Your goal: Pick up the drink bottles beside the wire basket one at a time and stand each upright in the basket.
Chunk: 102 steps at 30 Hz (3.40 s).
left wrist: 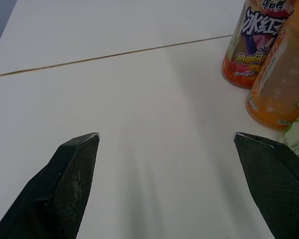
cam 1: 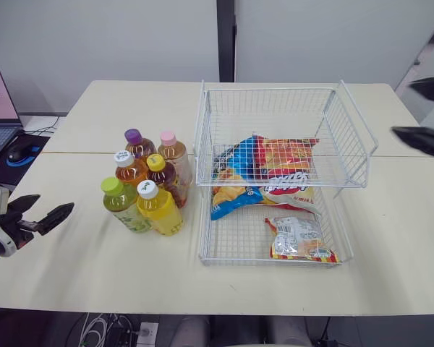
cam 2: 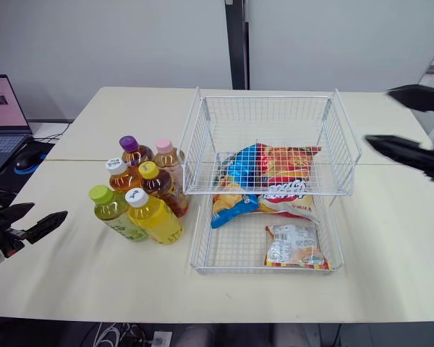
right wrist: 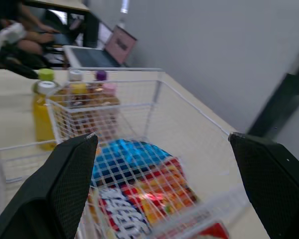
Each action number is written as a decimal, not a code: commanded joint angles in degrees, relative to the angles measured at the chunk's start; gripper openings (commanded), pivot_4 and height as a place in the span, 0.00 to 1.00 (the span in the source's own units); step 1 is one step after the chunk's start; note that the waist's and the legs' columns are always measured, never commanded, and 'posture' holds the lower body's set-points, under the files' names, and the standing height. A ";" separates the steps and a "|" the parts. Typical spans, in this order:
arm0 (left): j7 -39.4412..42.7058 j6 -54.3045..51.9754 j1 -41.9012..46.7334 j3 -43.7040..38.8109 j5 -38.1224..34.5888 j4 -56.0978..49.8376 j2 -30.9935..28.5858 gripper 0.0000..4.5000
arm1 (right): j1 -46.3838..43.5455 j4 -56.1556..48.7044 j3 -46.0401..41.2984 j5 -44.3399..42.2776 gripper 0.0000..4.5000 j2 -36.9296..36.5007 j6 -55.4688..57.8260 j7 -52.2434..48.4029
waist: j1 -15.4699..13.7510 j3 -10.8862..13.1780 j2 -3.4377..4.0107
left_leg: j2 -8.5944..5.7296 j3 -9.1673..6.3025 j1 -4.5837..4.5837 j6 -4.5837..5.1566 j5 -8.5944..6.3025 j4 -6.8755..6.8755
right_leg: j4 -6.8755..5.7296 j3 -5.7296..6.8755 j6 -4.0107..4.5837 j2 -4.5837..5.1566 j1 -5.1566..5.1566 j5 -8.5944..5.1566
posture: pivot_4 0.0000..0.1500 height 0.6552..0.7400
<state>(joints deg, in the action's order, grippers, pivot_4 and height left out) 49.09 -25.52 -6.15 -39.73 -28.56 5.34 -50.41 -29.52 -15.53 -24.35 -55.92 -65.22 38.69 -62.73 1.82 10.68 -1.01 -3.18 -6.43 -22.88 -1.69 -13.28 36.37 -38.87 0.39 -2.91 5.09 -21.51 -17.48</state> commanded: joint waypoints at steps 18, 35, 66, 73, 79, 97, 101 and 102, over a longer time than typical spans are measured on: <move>-0.68 -15.92 -19.35 -25.58 -17.79 -31.75 3.07 1.00 | -21.08 2.67 23.39 3.88 1.00 13.84 3.21 -12.91 | -0.34 0.00 -0.10 | -0.05 0.01 -0.12 0.00 -0.01 -0.10 | -0.01 0.00 0.01 0.06 -0.24 0.01 | 1.00 1.00; -31.22 -18.18 -3.78 -5.28 -22.48 -49.62 13.29 1.00 | -20.39 1.61 23.19 5.40 1.00 15.82 3.43 -14.96 | -0.47 -0.01 -0.11 | -0.07 0.03 -0.08 -0.01 -0.01 -0.09 | -0.06 0.00 0.00 -0.05 -0.17 0.03 | 1.00 1.00; -36.63 -14.60 -0.73 10.41 -11.76 -47.16 18.00 0.35 | -22.76 0.98 21.23 3.21 1.00 17.22 7.91 -12.51 | -0.78 -0.01 -0.12 | -0.11 0.02 -0.09 -0.01 -0.01 -0.09 | -0.06 0.02 -0.01 -0.09 -0.16 0.04 | 1.00 1.00; -35.60 -14.05 -3.38 6.45 -13.60 -48.41 17.45 0.30 | -22.51 1.05 20.93 2.96 1.00 16.97 7.84 -12.39 | -0.70 -0.01 -0.12 | -0.10 0.04 -0.08 0.00 -0.01 -0.09 | -0.06 0.00 -0.01 -0.09 -0.16 0.04 | 1.00 1.00; -27.74 -17.02 -3.76 -4.93 -23.24 -47.14 7.44 0.30 | -22.66 1.98 21.24 3.52 1.00 17.28 7.17 -12.89 | -0.57 0.05 -0.20 | -0.06 -0.03 -0.13 -0.01 0.00 -0.09 | -0.06 0.05 -0.01 -0.11 -0.23 0.04 | 1.00 1.00; -14.93 -39.49 14.33 -22.12 -47.21 -19.16 -30.93 0.30 | -24.90 4.75 20.04 7.27 1.00 15.39 4.53 -13.16 | -0.04 0.13 -0.23 | -0.09 0.13 -0.15 -0.01 0.00 -0.31 | -0.08 -0.04 -0.01 -0.27 -0.47 0.02 | 1.00 1.00; -9.78 -35.94 21.56 -15.27 -44.72 -10.36 -38.24 0.30 | -24.11 4.37 18.69 8.04 1.00 13.68 4.50 -12.20 | 0.01 0.15 -0.23 | -0.08 0.22 -0.25 -0.01 0.00 -0.33 | -0.08 -0.11 -0.02 -0.31 -0.61 0.02 | 1.00 1.00; -8.59 -34.17 23.67 -12.52 -44.95 -8.38 -39.89 0.30 | -23.92 4.34 18.30 8.34 1.00 13.34 4.36 -11.71 | 0.01 0.15 -0.23 | -0.08 0.24 -0.27 -0.01 0.00 -0.34 | -0.08 -0.11 -0.02 -0.31 -0.63 0.02 | 1.00 1.00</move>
<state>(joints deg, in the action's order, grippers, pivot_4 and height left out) 38.74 -63.38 15.19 -52.81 -73.81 -5.84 -88.21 -52.81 -10.07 -3.63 -48.11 -50.93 44.09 -74.93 1.83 10.83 -1.24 -3.26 -6.19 -23.16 -1.70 -13.28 36.04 -38.97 0.27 -2.93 4.78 -22.15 -17.46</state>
